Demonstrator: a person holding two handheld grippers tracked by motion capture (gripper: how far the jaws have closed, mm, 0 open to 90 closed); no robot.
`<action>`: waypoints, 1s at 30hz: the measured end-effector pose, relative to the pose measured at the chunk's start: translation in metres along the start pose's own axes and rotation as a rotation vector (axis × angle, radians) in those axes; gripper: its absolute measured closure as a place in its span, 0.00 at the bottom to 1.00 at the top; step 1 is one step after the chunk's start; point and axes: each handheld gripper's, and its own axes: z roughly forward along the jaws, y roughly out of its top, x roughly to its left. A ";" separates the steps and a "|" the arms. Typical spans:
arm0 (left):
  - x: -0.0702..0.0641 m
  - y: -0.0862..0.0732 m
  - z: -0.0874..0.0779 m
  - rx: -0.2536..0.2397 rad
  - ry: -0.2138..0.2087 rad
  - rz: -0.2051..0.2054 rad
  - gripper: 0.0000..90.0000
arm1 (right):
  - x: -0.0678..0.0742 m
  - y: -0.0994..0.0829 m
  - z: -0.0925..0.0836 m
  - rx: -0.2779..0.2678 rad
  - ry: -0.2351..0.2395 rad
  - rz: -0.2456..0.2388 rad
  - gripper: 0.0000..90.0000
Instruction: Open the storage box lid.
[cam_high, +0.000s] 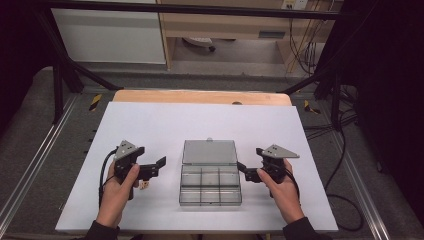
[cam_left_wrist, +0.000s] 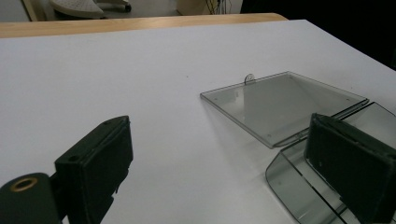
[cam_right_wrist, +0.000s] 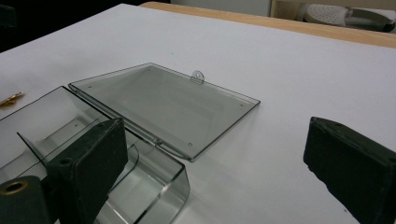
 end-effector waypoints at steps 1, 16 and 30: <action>0.001 -0.001 -0.002 -0.003 0.002 -0.001 0.08 | -0.001 -0.001 -0.003 -0.002 -0.003 0.004 0.08; 0.003 -0.002 -0.022 0.009 0.031 0.018 0.08 | -0.018 -0.010 -0.027 -0.028 -0.056 0.002 0.09; 0.012 -0.006 -0.037 -0.020 0.077 -0.001 0.09 | -0.026 -0.024 -0.042 -0.007 -0.116 0.019 0.08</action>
